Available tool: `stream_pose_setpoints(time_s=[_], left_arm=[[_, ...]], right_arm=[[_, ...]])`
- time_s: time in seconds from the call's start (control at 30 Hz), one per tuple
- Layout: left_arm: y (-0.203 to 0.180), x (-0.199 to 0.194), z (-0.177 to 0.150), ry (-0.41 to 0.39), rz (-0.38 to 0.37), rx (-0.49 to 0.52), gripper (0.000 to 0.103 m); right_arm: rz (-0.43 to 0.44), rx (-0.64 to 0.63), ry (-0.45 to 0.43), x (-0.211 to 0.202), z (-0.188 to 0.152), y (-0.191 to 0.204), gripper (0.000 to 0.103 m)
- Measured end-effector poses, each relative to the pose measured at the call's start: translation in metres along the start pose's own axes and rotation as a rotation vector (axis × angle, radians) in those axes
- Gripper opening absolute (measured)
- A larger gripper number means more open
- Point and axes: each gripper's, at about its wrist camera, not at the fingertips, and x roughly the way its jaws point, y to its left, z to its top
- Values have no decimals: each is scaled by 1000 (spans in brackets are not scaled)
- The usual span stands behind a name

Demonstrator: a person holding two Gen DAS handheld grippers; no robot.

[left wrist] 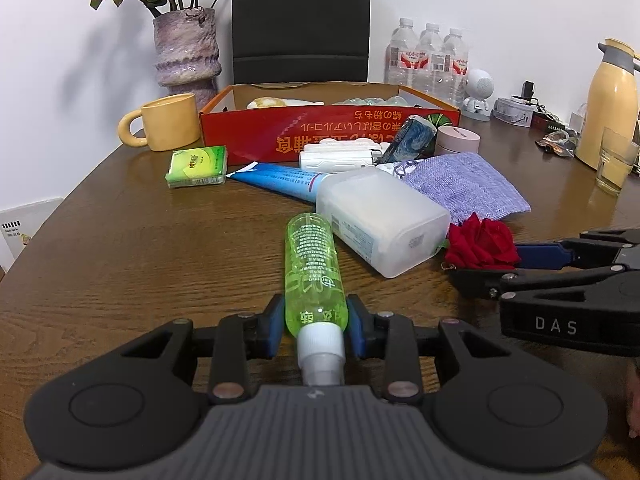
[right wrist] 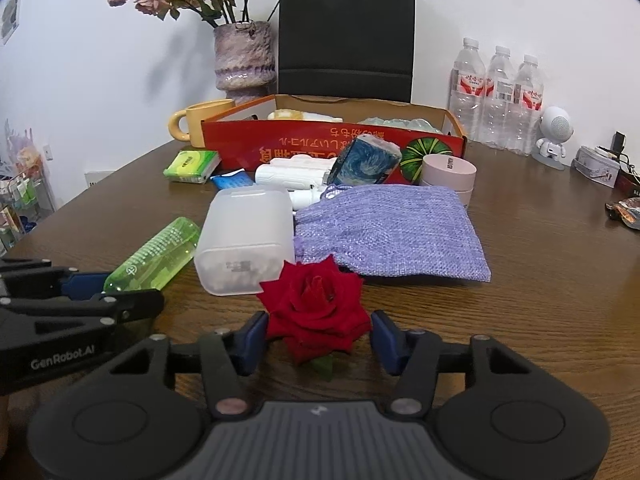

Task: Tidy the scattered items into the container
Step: 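Grasp the green spray bottle with the left tool while the right tool grasps the red rose, then carry the bottle and rose into the box and open both tools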

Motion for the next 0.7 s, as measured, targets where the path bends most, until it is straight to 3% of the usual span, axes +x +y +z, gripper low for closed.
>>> stream_pose_setpoints(time_s=[0.13,0.3,0.57,0.7], left_arm=[[0,-5,-1,4,7,-1,32],[10,-25,11,-42,-43,-42,32],[27,-35,60,-134,-100,-72,31],[33,-26,99,-173,-83,-55,31]], right_arm=[[17,4,-17,-6,-3,0,41],[18,-18,-51,-16,-5,0,41],[31,-32,-132,-46,14,-4,41],[40,-56,-185,-61,45,-11,41]])
